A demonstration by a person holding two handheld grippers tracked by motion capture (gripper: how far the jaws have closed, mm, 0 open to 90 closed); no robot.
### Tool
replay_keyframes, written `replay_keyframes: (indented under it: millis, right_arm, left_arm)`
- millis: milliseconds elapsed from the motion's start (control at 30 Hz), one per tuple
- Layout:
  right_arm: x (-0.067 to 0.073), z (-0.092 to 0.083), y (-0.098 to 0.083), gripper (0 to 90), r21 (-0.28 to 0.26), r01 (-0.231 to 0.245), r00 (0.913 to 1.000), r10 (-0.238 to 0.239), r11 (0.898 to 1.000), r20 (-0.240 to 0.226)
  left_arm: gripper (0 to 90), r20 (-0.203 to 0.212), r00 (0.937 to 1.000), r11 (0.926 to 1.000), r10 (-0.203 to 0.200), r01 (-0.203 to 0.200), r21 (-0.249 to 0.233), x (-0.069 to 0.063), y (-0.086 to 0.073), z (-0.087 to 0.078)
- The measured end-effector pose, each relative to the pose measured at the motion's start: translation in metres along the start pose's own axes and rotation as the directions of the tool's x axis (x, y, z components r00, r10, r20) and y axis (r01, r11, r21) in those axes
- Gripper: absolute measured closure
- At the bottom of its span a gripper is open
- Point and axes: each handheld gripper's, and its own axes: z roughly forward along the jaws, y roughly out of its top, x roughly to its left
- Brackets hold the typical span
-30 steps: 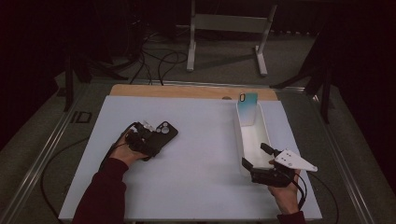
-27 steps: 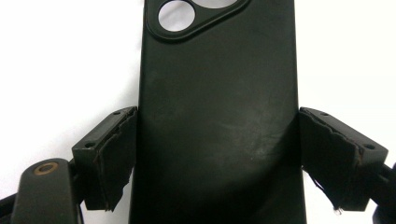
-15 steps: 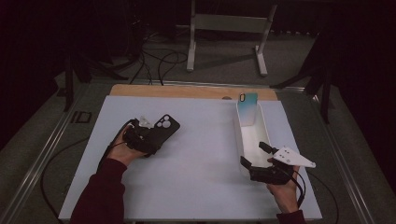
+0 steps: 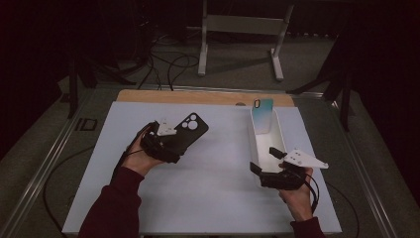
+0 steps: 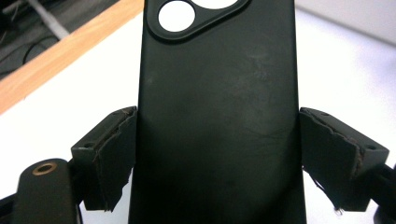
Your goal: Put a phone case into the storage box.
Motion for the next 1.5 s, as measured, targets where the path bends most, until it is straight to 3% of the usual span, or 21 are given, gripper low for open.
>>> replay_keyframes:
  millis: [333,633,800,1300,1500]
  right_arm:
    - [0.004,0.008,0.014,11.3,0.003,-0.003,0.9994,0.003,1.000,-0.035]
    - [0.007,0.016,0.026,12.6,0.002,-0.003,0.9993,0.003,1.000,-0.038]
    - [0.009,0.021,0.033,12.1,0.001,-0.003,0.9984,0.003,1.000,-0.056]
    - [0.019,0.031,0.045,13.0,-0.006,-0.043,0.9902,0.042,0.999,-0.133]
    - [0.021,0.034,0.047,22.6,-0.004,-0.074,0.9861,0.072,0.997,-0.150]
  left_arm:
    - [16.3,0.022,0.9991,0.9978,0.036,-0.035,-0.057,-0.016,0.013,-0.003]
    - [16.3,0.081,0.9936,0.9906,0.080,-0.070,-0.118,-0.038,0.028,-0.007]
    - [16.2,0.102,0.9873,0.9849,0.121,-0.107,-0.136,-0.053,0.037,-0.005]
    - [16.1,0.151,0.9699,0.9727,0.192,-0.167,-0.161,-0.079,0.051,0.005]
    - [16.1,0.157,0.9657,0.9685,0.207,-0.179,-0.173,-0.085,0.055,0.007]
